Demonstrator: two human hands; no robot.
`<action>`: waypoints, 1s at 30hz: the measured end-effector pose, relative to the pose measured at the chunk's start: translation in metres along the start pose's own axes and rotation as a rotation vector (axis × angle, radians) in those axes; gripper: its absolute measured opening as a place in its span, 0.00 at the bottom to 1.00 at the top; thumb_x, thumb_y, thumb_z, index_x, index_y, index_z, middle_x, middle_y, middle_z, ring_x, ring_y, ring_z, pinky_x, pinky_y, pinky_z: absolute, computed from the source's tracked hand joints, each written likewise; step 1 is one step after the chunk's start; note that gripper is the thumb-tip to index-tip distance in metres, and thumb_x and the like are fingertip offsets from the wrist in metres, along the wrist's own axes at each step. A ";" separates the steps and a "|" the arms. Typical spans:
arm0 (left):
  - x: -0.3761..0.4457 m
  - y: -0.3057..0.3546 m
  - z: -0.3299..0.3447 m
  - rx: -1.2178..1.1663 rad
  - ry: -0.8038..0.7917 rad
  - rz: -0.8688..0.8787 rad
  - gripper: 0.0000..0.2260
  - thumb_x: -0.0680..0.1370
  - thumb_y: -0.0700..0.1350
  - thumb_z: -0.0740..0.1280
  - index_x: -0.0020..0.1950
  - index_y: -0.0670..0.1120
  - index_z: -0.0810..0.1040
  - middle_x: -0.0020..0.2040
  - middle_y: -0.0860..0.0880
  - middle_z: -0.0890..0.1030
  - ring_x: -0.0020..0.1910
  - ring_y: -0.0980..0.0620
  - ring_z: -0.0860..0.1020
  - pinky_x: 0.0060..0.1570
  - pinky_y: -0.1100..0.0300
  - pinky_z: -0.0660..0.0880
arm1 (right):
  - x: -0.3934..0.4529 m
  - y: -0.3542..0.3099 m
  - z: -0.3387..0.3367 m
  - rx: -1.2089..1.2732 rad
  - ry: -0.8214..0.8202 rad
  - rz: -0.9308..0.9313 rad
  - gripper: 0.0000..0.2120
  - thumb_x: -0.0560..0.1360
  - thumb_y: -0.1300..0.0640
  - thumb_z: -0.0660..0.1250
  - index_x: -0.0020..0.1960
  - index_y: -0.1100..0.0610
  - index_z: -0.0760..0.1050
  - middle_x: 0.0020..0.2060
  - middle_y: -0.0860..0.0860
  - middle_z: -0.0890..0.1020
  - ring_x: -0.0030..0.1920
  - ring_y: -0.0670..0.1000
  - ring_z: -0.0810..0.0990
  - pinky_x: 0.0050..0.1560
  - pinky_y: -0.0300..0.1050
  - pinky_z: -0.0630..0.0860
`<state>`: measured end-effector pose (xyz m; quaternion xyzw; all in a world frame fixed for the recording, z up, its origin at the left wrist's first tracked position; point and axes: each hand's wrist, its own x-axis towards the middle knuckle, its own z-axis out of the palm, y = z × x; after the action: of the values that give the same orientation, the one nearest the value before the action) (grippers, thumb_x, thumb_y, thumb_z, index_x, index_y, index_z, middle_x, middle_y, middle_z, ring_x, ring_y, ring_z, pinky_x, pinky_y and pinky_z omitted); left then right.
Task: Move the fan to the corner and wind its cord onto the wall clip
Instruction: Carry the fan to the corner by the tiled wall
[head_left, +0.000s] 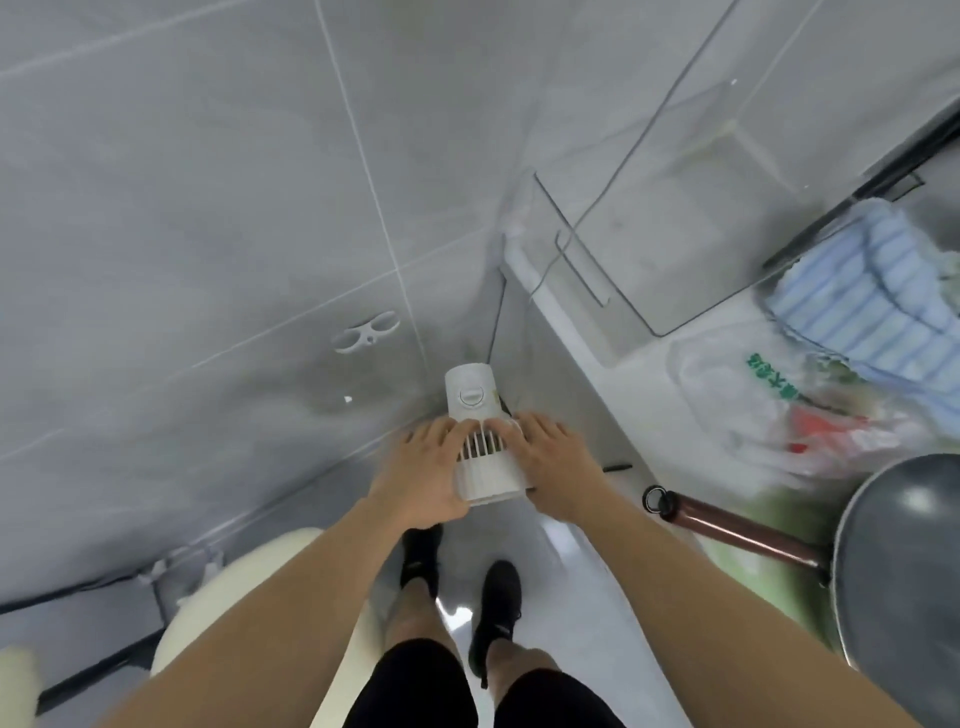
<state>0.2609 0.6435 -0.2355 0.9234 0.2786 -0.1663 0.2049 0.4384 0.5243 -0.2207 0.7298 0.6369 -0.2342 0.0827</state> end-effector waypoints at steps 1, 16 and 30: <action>0.004 -0.003 0.001 -0.011 0.004 0.014 0.46 0.63 0.62 0.71 0.77 0.54 0.54 0.71 0.50 0.67 0.68 0.47 0.69 0.67 0.50 0.67 | 0.001 0.001 0.002 0.001 0.002 0.008 0.50 0.63 0.55 0.77 0.78 0.47 0.55 0.69 0.54 0.72 0.68 0.57 0.73 0.62 0.53 0.75; 0.133 -0.043 -0.009 -0.095 0.182 0.329 0.19 0.81 0.54 0.57 0.71 0.53 0.71 0.72 0.52 0.71 0.70 0.49 0.69 0.66 0.52 0.66 | 0.016 0.013 0.008 0.194 0.152 0.238 0.50 0.67 0.67 0.72 0.81 0.44 0.53 0.79 0.55 0.60 0.79 0.59 0.58 0.73 0.55 0.67; 0.201 -0.068 0.033 -0.027 0.335 0.585 0.19 0.80 0.58 0.58 0.65 0.52 0.77 0.69 0.49 0.76 0.65 0.49 0.75 0.56 0.48 0.75 | 0.012 0.017 0.037 0.130 0.279 0.365 0.53 0.71 0.65 0.72 0.80 0.42 0.40 0.81 0.54 0.46 0.74 0.57 0.64 0.56 0.45 0.76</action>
<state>0.3738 0.7699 -0.3681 0.9760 0.0340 0.0572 0.2073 0.4470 0.5170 -0.2615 0.8620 0.4831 -0.1529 -0.0123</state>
